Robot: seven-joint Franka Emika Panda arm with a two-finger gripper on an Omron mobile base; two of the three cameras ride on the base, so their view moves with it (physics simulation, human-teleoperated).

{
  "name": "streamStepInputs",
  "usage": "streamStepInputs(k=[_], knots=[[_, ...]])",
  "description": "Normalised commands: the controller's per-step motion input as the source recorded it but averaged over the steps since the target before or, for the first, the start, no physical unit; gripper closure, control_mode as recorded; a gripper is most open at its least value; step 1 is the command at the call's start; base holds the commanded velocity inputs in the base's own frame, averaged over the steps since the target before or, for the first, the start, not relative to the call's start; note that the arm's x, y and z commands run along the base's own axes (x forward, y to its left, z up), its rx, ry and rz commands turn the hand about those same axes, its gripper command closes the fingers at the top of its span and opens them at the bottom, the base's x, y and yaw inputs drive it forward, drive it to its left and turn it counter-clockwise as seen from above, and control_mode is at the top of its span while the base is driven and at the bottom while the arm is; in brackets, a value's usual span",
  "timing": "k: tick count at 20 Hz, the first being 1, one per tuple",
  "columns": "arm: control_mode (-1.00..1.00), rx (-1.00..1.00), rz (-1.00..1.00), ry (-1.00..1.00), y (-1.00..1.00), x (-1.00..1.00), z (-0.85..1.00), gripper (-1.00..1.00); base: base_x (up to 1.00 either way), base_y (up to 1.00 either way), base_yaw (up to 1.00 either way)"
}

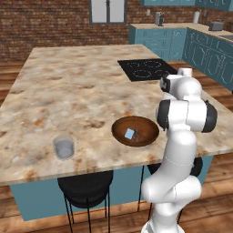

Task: There are four ice cubes in the ice bowl. Place two ice cubes in each glass of water.

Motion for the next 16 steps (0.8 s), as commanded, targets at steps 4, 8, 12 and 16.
streamStepInputs(k=[4, 8, 12, 16], knots=[[-1.00, 0.00, -0.08, -0.05, 0.00, 0.08, 0.00, 1.00, 0.00, 0.00, 0.00], [-1.00, 0.00, -0.06, -0.06, 0.00, 0.03, 0.00, 1.00, 0.00, 0.00, 0.00], [-1.00, 0.00, -0.04, -0.05, 0.00, -0.02, -0.01, 1.00, 0.00, 0.00, 0.00], [-1.00, 0.00, -0.03, -0.01, 0.00, -0.04, -0.10, 1.00, 0.00, 0.00, 0.00]])
